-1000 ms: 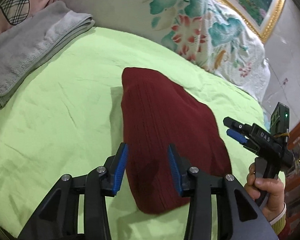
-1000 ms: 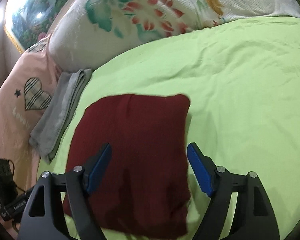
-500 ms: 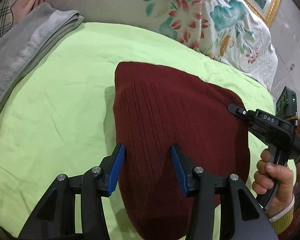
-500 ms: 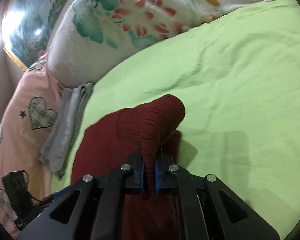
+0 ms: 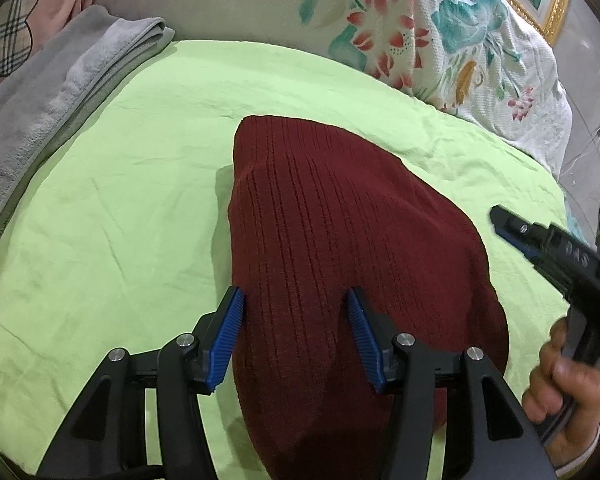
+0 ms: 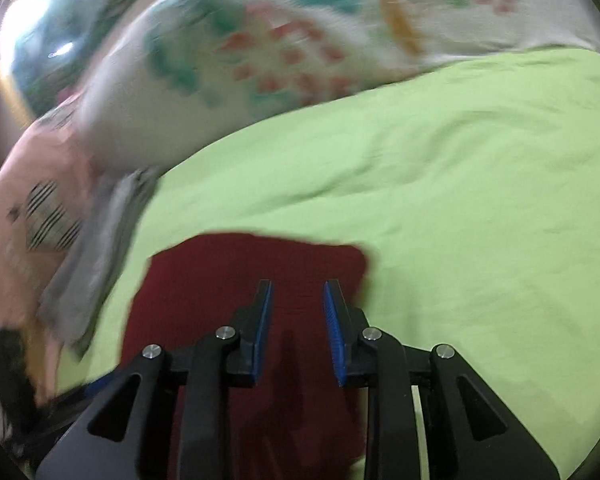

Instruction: Fold large clothes

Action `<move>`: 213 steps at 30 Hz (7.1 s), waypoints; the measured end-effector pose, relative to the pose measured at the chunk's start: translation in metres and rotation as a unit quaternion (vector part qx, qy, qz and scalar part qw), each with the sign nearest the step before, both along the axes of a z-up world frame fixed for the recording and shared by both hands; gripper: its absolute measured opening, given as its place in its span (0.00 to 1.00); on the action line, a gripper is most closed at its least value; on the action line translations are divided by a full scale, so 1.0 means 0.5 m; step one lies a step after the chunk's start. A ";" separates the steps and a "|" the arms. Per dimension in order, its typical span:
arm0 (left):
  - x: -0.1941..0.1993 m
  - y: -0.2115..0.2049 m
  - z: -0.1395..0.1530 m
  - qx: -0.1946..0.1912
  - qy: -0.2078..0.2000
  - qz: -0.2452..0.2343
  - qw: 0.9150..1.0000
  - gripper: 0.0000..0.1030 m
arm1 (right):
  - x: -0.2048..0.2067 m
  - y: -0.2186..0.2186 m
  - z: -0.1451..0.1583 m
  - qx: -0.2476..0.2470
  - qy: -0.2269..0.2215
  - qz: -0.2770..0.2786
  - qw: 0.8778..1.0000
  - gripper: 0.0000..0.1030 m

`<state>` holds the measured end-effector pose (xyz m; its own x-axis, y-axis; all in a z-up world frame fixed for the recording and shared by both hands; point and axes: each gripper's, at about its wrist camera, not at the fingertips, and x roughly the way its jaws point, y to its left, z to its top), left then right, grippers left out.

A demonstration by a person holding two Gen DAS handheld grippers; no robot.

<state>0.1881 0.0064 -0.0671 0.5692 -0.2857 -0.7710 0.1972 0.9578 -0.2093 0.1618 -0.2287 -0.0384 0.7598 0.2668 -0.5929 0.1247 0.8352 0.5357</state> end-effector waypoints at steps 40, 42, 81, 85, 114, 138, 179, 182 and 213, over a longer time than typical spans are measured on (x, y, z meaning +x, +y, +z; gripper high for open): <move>0.212 0.016 -0.009 -0.059 0.030 -0.013 0.998 0.40 | 0.065 0.025 -0.102 0.058 0.035 0.053 0.996 0.33; 0.202 0.032 -0.005 -0.073 0.032 -0.008 0.997 0.41 | 0.060 0.026 -0.089 0.055 0.035 0.053 0.996 0.33; -0.292 0.121 -0.033 0.015 -0.003 0.066 0.998 0.79 | -0.253 0.075 -0.069 0.010 0.053 0.081 0.995 0.40; -0.337 0.114 -0.060 0.060 0.001 0.070 0.996 0.78 | -0.301 0.088 -0.078 -0.012 0.061 0.083 0.995 0.57; -0.436 0.109 0.161 0.180 -0.129 0.025 0.975 0.89 | -0.420 0.066 0.039 -0.090 0.031 0.112 0.989 0.79; -0.346 0.057 0.059 0.175 -0.055 0.012 0.983 0.90 | -0.338 0.108 -0.011 -0.081 0.058 0.148 0.984 0.80; -0.301 0.031 0.103 0.140 -0.072 0.022 0.987 0.90 | -0.252 0.094 0.026 -0.094 0.035 0.149 0.984 0.80; -0.303 0.033 0.106 0.139 -0.072 0.023 0.987 0.90 | -0.252 0.094 0.025 -0.093 0.036 0.147 0.984 0.80; -0.313 0.026 0.114 0.129 -0.080 0.024 0.988 0.90 | -0.250 0.093 0.031 -0.089 0.024 0.142 0.986 0.80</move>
